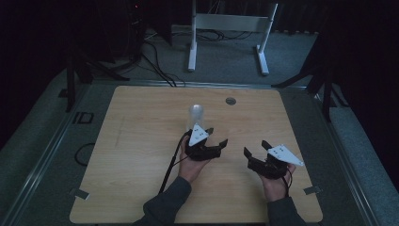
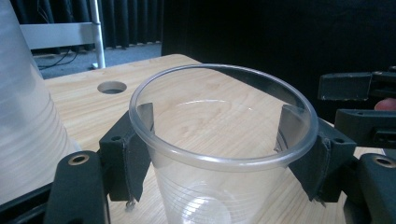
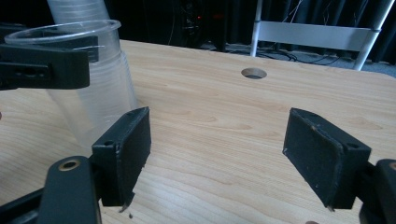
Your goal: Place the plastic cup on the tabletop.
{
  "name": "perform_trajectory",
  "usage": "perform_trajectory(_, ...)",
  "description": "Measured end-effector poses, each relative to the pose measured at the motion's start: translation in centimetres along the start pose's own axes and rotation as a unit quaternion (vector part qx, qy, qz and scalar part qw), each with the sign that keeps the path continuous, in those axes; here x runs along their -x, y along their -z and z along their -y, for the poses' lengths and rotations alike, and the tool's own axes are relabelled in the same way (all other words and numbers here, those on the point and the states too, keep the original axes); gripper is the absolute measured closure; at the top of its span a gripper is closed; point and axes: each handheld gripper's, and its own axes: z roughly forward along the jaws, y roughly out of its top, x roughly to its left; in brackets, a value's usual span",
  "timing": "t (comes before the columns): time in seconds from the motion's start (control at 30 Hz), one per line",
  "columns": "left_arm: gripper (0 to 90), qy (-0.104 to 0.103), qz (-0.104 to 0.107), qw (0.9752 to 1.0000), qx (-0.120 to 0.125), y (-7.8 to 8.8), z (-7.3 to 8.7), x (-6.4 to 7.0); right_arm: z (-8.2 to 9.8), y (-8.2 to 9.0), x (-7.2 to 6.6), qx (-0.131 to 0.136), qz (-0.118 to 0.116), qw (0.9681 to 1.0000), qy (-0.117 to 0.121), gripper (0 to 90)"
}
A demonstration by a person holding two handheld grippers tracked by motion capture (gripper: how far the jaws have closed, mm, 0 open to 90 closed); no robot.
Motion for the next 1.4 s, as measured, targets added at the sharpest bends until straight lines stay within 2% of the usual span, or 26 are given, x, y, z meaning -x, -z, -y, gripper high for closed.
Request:
perform_trajectory(0.7, 28.6, -0.004, 0.003, 1.0000, -0.005, -0.1, 1.0, -0.2, 0.0, 0.0, 0.0, -0.001, 0.000, 1.0000, 0.000, 22.9)
perform_trajectory(1.4, 28.5, -0.007, -0.005, 0.9999, -0.011, -0.2, 2.1, -0.5, 0.1, -0.1, 0.1, -0.003, 0.000, 1.0000, 0.000, 22.9)
